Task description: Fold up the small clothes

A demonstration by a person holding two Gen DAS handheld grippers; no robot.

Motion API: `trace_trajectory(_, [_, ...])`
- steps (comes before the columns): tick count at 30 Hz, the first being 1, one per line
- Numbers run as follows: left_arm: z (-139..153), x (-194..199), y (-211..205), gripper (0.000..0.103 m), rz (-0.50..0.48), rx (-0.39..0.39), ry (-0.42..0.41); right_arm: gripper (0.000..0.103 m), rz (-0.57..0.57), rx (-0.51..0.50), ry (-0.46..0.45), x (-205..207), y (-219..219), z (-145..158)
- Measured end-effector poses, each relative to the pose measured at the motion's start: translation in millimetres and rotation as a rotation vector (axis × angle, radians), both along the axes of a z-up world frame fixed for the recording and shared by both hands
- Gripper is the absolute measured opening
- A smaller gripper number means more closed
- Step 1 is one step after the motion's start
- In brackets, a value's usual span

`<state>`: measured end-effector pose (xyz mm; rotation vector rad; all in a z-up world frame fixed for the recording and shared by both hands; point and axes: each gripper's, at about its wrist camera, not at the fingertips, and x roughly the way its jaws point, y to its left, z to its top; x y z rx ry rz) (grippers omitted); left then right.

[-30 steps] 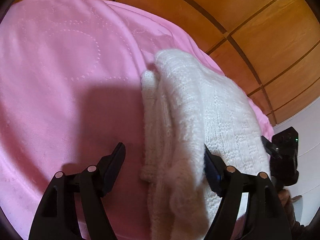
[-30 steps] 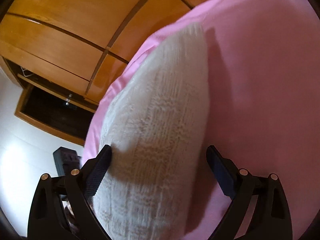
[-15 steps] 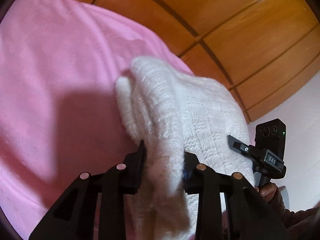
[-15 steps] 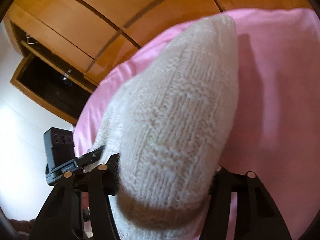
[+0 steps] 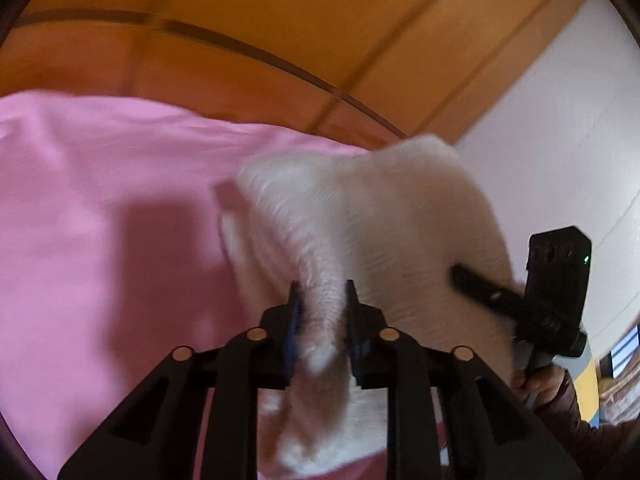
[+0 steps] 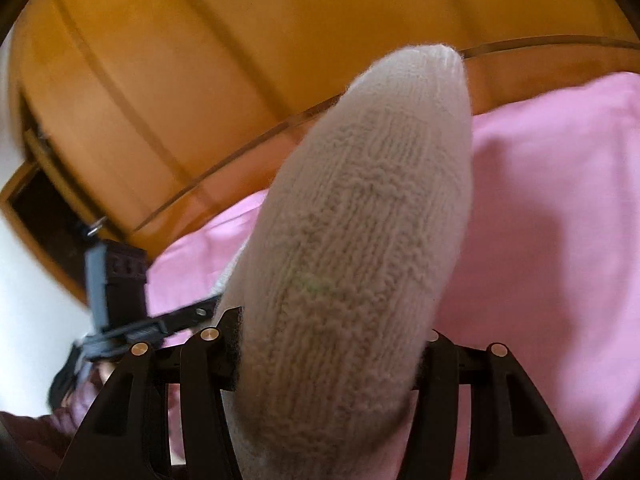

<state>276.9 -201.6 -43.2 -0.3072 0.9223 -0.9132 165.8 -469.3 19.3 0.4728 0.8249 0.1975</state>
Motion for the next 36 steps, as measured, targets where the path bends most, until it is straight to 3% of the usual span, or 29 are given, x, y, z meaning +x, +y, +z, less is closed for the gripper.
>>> trace_trajectory(3, [-0.8,7.1,-67.5,0.005,-0.076,0.053,-0.005,0.052,-0.11,-0.035,0.071,-4.8,-43.0,-26.1])
trace_trajectory(7, [-33.7,0.3,-141.1,0.006,-0.153,0.31,-0.03,0.056,-0.213,0.021,0.169,-19.9,-80.9,-79.0])
trace_trajectory(9, [-38.6,-10.5,-148.9,0.006,-0.143,0.355,-0.092,0.063,-0.246,0.042,0.139,-29.5,-86.4,-88.5])
trace_trajectory(13, [-30.2,-18.6,-148.8,0.008,-0.11,0.401,-0.157,0.078,-0.273,-0.025,0.135,-38.7,-85.9,-73.1])
trace_trajectory(17, [-14.3,-42.0,-140.2,0.007,-0.053,0.415,-0.255,0.079,-0.307,-0.192,0.088,-47.2,-73.9,-36.8])
trace_trajectory(18, [-13.3,-48.2,-136.9,0.007,-0.038,0.424,-0.28,0.076,-0.309,-0.235,0.06,-53.6,-70.8,-23.7])
trace_trajectory(21, [-16.2,-63.0,-125.0,0.009,-0.024,0.479,-0.296,0.054,-0.3,-0.328,0.022,-67.4,-60.4,0.9])
trace_trajectory(22, [-19.9,-60.3,-127.1,0.009,-0.02,0.491,-0.295,0.043,-0.281,-0.354,0.022,-73.1,-53.6,4.8])
trace_trajectory(24, [-27.2,-57.8,-127.7,0.009,-0.01,0.497,-0.285,0.031,-0.236,-0.396,0.062,-84.4,-49.2,1.7])
trace_trajectory(27, [-30.5,-55.9,-122.1,0.009,0.019,0.492,-0.264,0.029,-0.186,-0.452,0.189,-84.0,-25.0,-39.9])
trace_trajectory(29, [-30.7,-54.2,-123.7,0.009,0.034,0.477,-0.251,0.029,-0.207,-0.498,0.18,-86.7,-16.1,-53.4])
trace_trajectory(31, [-23.8,-57.7,-119.0,0.015,0.047,0.456,-0.247,0.029,-0.227,-0.494,0.172,-87.5,-15.0,-46.9])
trace_trajectory(33, [-16.8,-62.7,-113.1,0.039,0.064,0.437,-0.254,0.029,-0.241,-0.488,0.167,-88.2,-17.8,-38.2])
trace_trajectory(36, [-1.4,-73.2,-100.7,0.056,0.122,0.413,-0.29,0.029,-0.271,-0.479,0.16,-94.1,-18.7,-30.1])
